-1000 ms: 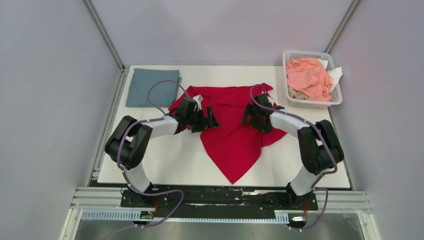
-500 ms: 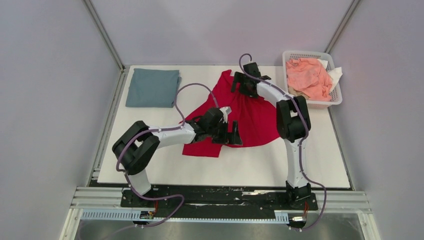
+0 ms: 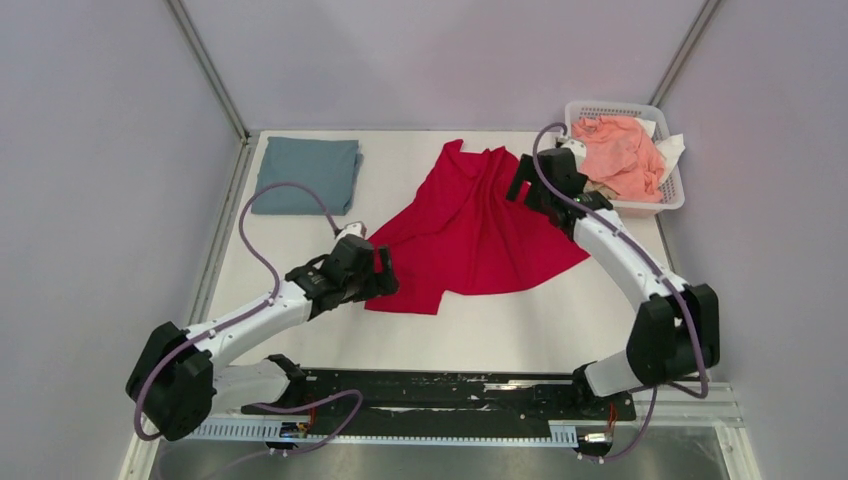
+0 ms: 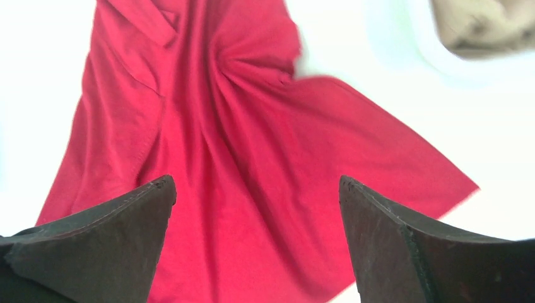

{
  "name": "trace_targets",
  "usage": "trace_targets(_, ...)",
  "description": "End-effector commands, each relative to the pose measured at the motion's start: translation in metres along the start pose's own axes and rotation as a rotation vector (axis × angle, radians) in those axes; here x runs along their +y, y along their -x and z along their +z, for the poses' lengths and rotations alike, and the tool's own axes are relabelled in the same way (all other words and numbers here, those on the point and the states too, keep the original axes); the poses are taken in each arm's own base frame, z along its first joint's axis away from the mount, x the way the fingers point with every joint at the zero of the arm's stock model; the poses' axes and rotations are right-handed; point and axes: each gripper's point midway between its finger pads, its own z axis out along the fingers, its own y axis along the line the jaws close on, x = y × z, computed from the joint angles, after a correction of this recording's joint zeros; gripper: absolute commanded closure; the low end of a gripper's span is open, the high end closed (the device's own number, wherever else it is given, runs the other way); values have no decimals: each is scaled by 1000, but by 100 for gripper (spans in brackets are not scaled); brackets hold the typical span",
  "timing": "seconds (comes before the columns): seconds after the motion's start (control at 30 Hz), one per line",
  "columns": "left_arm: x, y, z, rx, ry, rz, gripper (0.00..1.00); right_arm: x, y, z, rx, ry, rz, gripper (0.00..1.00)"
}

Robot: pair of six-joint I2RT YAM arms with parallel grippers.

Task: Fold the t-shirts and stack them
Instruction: Flatten out the tshirt

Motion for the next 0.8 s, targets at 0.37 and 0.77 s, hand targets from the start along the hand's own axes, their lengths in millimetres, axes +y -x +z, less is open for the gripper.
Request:
trace_targets(0.37,65,-46,35,187,153,-154,25,-56,-26,-50,-120,-67,132,0)
trace_targets(0.77,58,-76,45,289,262,-30,72,-64,-29,-46,-118,-105,127,0)
